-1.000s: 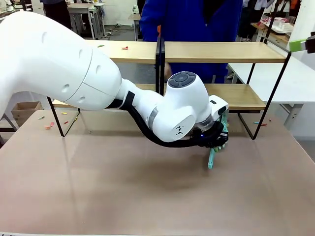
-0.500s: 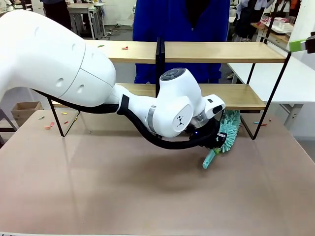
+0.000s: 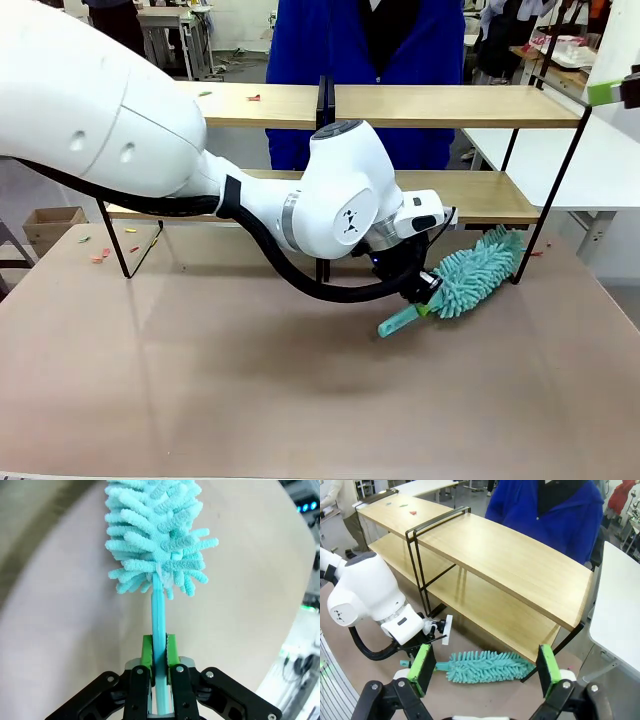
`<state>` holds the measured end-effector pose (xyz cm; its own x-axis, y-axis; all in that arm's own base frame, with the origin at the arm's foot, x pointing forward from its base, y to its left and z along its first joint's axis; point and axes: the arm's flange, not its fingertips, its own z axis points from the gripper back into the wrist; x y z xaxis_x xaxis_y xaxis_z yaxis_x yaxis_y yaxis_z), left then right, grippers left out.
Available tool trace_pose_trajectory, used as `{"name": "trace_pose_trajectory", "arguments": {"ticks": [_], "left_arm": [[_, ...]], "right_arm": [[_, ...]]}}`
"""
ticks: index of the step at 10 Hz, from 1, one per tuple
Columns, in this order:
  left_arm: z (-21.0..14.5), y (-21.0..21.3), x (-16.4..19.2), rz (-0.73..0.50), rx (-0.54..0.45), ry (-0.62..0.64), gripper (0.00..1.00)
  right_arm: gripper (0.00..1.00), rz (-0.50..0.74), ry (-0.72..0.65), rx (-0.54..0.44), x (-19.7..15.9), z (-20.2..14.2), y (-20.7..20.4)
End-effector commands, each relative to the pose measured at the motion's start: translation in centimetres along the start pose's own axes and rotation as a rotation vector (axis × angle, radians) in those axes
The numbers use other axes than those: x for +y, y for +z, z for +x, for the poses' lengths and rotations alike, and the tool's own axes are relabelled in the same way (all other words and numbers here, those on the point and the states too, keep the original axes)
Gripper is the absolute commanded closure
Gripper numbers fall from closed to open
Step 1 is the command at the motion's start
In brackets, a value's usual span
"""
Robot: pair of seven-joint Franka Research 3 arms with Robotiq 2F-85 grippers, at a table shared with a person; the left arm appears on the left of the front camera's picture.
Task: Clean the shelves.
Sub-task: Clean another randomly selected level of the Shelf with the Duster.
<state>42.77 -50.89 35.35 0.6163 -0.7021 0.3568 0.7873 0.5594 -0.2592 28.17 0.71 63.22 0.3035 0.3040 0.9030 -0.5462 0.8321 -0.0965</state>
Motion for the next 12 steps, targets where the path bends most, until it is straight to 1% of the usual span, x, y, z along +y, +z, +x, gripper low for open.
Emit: {"name": "trace_pose_trajectory", "arguments": {"ticks": [1,3,6,7,11,12], "left_arm": [[-1.8,1.3,0.3,0.037,0.037,-0.039,0.88],[-1.7,1.1,0.6,0.024,0.018,-0.005,0.88],[-1.3,2.4,1.3,-0.061,-0.083,0.041,0.88],[-1.0,2.2,1.4,-0.048,-0.098,0.077,0.88],[0.6,0.0,2.0,-0.036,-0.022,0.097,0.88],[0.8,-0.3,1.8,-0.002,-0.016,0.097,0.88]], "right_arm": [[0.0,-0.001,0.001,-0.002,0.0,0.0,-0.1],[0.0,-0.001,0.001,-0.002,0.0,0.0,-0.1],[0.0,-0.001,0.001,-0.002,0.0,0.0,-0.1],[0.0,-0.001,0.001,-0.002,0.0,0.0,-0.1],[0.0,-0.001,0.001,-0.002,0.0,0.0,-0.1],[0.0,-0.001,0.001,-0.002,0.0,0.0,-0.1]]}}
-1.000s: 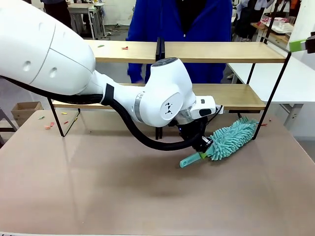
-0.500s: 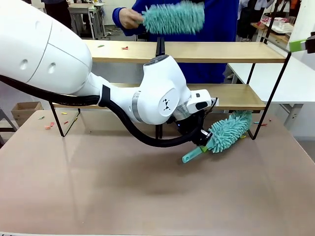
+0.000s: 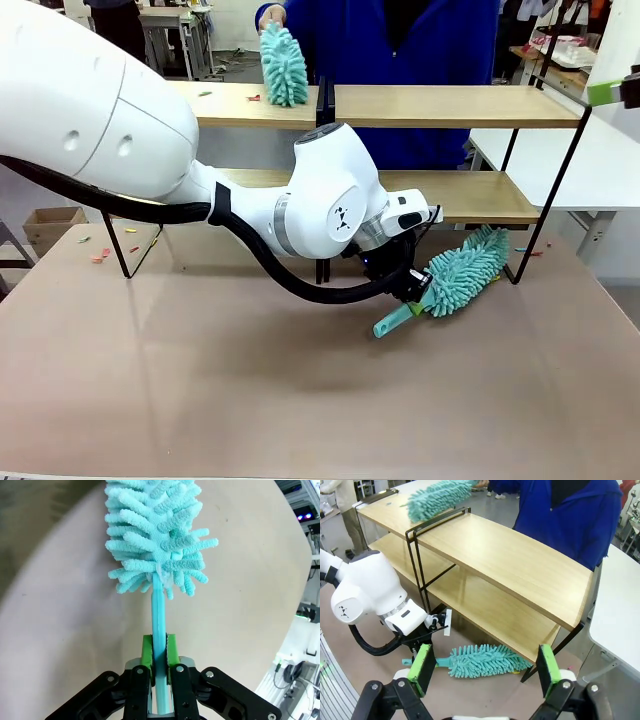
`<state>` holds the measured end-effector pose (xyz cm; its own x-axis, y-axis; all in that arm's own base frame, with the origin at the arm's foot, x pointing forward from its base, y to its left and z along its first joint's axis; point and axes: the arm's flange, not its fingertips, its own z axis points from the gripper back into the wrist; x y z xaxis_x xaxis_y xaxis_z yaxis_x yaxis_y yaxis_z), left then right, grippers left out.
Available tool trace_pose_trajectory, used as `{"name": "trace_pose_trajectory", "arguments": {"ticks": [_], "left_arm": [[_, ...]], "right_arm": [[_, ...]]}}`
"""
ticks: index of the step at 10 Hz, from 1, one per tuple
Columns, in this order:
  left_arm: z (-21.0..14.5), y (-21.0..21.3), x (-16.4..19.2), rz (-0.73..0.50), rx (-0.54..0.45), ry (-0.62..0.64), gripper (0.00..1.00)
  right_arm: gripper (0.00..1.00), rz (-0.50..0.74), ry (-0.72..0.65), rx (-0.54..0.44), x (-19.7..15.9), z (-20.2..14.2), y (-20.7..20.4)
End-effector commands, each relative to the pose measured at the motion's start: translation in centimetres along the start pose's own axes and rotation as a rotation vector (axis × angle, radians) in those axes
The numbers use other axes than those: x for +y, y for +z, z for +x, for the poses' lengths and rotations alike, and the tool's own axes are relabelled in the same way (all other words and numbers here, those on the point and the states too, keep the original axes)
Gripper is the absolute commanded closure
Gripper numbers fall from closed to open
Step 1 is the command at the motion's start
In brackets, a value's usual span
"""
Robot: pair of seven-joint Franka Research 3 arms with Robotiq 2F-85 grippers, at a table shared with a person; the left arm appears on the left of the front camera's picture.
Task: Clean the shelves.
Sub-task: Clean another randomly selected level of the Shelf with the Duster.
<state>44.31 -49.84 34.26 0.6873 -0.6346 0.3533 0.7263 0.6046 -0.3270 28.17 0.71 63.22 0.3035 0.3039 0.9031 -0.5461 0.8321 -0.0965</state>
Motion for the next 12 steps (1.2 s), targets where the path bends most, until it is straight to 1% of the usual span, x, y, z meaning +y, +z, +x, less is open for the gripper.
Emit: {"name": "trace_pose_trajectory", "arguments": {"ticks": [1,2,3,4,5,7,9,10,11,12], "left_arm": [[1.2,0.1,-0.4,0.04,0.018,0.004,0.88],[1.5,0.0,-0.5,0.049,0.022,0.011,0.88],[1.7,0.0,-0.5,0.058,0.049,0.015,0.88],[1.6,-0.1,-0.6,0.052,0.113,-0.005,0.88],[1.7,0.1,-0.5,0.021,0.155,-0.017,0.88],[1.5,1.3,-0.3,-0.021,0.202,-0.077,0.88],[0.5,3.0,-0.6,-0.085,0.244,-0.189,0.88],[-0.6,3.7,-1.0,-0.115,0.263,-0.234,0.88],[-1.9,4.5,-1.4,-0.114,0.285,-0.293,0.88],[-3.2,5.4,-1.9,-0.153,0.302,-0.358,0.88]], "right_arm": [[0.0,-0.001,0.001,-0.002,0.0,0.0,-0.1],[0.0,-0.001,0.001,-0.002,0.0,0.0,-0.1],[0.0,-0.001,0.001,-0.002,0.0,0.0,-0.1],[0.0,-0.001,0.001,-0.002,0.0,0.0,-0.1],[0.0,-0.001,0.001,-0.002,0.0,0.0,-0.1],[0.0,-0.001,0.001,-0.002,0.0,0.0,-0.1],[0.0,-0.001,0.001,-0.002,0.0,0.0,-0.1],[0.0,-0.001,0.001,-0.002,0.0,0.0,-0.1],[0.0,-0.001,0.001,-0.002,0.0,0.0,-0.1],[0.0,-0.001,0.001,-0.002,0.0,0.0,-0.1]]}}
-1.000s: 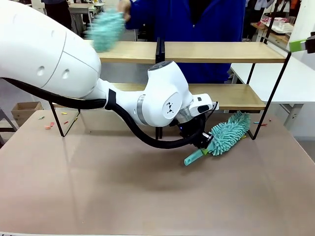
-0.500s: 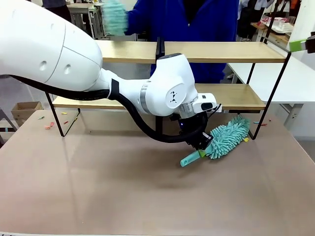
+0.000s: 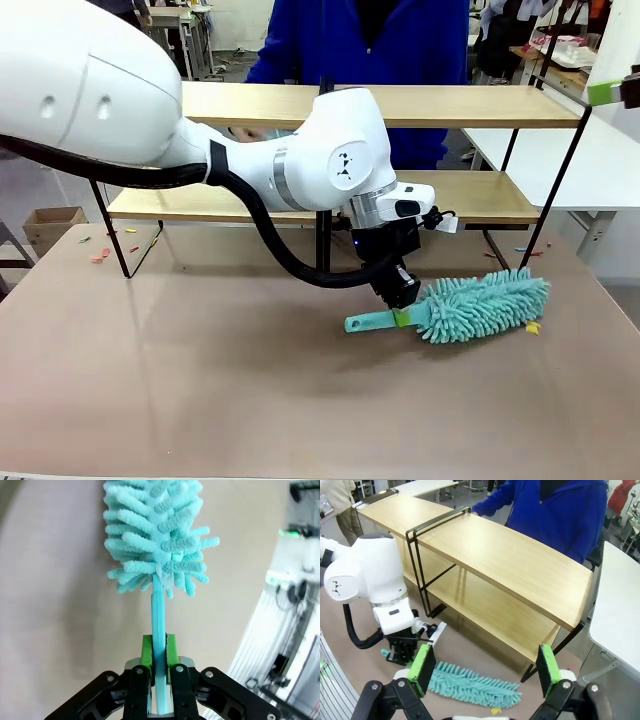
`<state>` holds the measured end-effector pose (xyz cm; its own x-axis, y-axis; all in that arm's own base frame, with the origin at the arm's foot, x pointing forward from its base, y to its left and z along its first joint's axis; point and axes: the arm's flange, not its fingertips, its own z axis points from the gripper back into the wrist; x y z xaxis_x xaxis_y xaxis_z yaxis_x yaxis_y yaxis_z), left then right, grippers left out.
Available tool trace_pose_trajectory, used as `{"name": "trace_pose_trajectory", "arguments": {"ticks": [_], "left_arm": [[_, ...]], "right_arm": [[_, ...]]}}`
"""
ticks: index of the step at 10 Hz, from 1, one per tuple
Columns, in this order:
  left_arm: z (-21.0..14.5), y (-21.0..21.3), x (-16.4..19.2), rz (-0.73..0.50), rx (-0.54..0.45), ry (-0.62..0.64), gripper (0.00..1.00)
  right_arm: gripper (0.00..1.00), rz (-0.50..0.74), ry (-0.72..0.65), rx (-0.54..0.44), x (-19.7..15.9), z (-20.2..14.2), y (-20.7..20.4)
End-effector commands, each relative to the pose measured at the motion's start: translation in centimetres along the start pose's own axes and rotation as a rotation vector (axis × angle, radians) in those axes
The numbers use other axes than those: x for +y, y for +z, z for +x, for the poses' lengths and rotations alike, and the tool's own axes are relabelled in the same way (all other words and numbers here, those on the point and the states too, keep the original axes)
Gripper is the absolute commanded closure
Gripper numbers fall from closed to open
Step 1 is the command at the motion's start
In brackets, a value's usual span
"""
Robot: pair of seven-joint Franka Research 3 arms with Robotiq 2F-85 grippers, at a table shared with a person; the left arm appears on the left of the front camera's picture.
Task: Clean the shelves.
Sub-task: Clean another randomly selected level of the Shelf with the Duster.
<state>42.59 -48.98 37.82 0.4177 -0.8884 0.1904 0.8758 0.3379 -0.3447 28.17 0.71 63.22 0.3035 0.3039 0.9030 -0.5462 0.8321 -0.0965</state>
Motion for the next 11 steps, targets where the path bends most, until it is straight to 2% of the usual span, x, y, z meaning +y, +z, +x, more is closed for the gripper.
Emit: {"name": "trace_pose_trajectory", "arguments": {"ticks": [1,2,4,8,9,10,11], "left_arm": [[-3.9,1.9,-2.0,-0.09,-0.036,-0.119,0.88],[-4.8,2.8,-3.0,-0.165,-0.106,-0.168,0.88],[-6.0,4.4,-4.0,-0.148,-0.258,-0.137,0.88],[-10.3,6.9,-2.8,-0.104,-0.393,-0.034,0.88],[-11.5,7.1,-2.6,-0.087,-0.421,0.008,0.88],[-12.4,7.0,-2.5,-0.02,-0.456,0.117,0.88],[-13.1,6.6,-2.7,0.068,-0.482,0.293,0.88]], "right_arm": [[0.0,-0.001,0.001,-0.002,0.0,0.0,-0.1],[0.0,-0.001,0.001,-0.002,0.0,0.0,-0.1],[0.0,-0.001,0.001,-0.002,0.0,0.0,-0.1],[0.0,-0.001,0.001,-0.002,0.0,0.0,-0.1],[0.0,-0.001,0.001,-0.002,0.0,0.0,-0.1],[0.0,-0.001,0.001,-0.002,0.0,0.0,-0.1],[0.0,-0.001,0.001,-0.002,0.0,0.0,-0.1]]}}
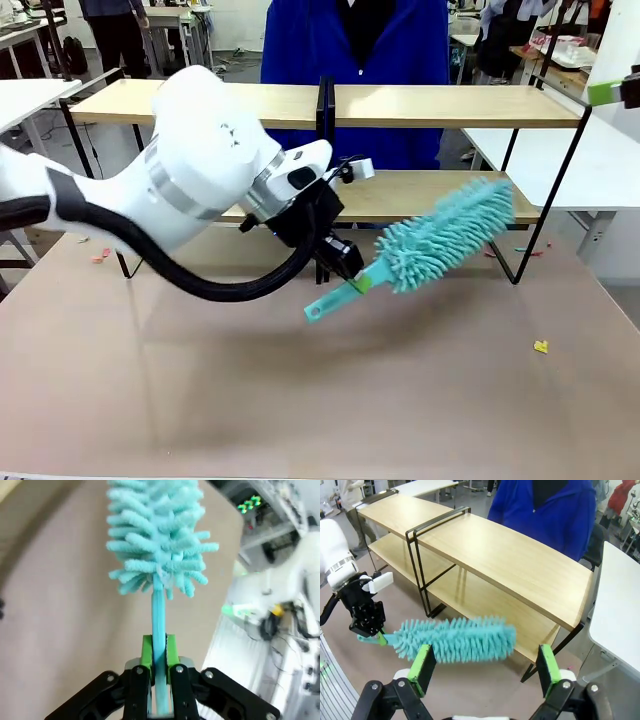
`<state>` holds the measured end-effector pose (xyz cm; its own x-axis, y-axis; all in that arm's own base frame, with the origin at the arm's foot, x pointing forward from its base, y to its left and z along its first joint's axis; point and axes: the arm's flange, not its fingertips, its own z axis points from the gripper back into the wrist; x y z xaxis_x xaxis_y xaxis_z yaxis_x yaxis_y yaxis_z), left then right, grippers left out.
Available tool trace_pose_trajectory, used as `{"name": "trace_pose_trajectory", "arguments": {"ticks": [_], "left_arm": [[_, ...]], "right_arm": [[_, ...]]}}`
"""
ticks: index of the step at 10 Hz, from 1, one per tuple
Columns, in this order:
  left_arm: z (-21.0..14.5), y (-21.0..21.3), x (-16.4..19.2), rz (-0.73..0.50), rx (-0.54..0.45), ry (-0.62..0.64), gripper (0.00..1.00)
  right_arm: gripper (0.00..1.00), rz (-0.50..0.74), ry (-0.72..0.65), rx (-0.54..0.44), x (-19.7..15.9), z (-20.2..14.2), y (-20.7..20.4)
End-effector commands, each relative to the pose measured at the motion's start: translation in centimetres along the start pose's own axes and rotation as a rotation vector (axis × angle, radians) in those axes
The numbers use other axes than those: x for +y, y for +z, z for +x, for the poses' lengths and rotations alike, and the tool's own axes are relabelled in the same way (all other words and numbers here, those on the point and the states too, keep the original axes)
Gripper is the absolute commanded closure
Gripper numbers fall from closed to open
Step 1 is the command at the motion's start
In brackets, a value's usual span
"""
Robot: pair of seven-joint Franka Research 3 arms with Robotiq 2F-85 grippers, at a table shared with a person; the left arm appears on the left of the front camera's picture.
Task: Clean the shelves.
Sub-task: Clean another randomly selected level of the Shelf with the Duster.
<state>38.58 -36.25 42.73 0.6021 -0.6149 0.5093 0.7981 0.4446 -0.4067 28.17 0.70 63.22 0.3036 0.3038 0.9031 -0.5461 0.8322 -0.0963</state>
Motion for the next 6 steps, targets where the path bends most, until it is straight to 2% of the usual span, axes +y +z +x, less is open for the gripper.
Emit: {"name": "trace_pose_trajectory", "arguments": {"ticks": [1,2,3,5,6], "left_arm": [[1.3,-0.4,-0.5,-0.075,0.04,-0.08,0.88],[1.3,-0.4,-0.5,-0.075,0.04,-0.08,0.88],[-0.3,-0.1,-0.2,0.008,0.002,0.003,0.88],[-2.7,3.5,-0.9,-0.042,-0.012,-0.092,0.88],[-4.9,5.7,-1.5,-0.004,0.029,-0.156,0.88]], "right_arm": [[0.0,-0.001,0.002,-0.002,0.0,0.0,-0.1],[0.0,-0.001,0.002,-0.002,0.0,0.0,-0.1],[0.0,-0.001,0.002,-0.002,0.0,0.0,-0.1],[0.0,-0.001,0.002,-0.002,0.0,0.0,-0.1],[0.0,-0.001,0.002,-0.002,0.0,0.0,-0.1]]}}
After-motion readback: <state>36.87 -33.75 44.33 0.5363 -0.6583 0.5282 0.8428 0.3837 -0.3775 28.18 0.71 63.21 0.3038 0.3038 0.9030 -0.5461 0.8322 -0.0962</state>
